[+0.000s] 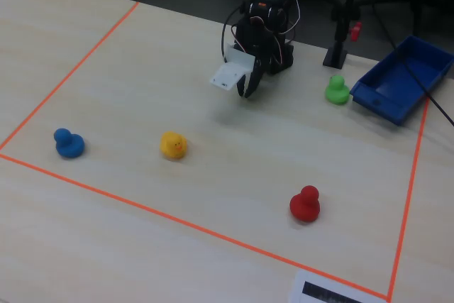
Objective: Grasp red duck and put it into box.
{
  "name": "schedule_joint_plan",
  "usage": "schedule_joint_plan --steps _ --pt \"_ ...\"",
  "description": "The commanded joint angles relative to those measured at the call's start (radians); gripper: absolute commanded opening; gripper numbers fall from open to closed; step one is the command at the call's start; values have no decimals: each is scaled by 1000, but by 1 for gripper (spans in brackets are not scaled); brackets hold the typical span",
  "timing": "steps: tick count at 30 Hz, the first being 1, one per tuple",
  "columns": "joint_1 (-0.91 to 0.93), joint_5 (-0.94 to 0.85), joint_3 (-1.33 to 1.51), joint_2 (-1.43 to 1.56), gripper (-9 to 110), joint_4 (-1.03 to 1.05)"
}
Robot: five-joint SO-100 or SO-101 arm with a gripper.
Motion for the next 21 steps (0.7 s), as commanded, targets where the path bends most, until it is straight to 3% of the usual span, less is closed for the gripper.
schedule_joint_plan --steps 1,15,18,21 --pt "-3 9 -6 0 1 21" --pt "-17 2 -6 0 0 20" --pt "0 -44 -11 -2 8 6" --pt "54 -43 -124 -146 25 -98"
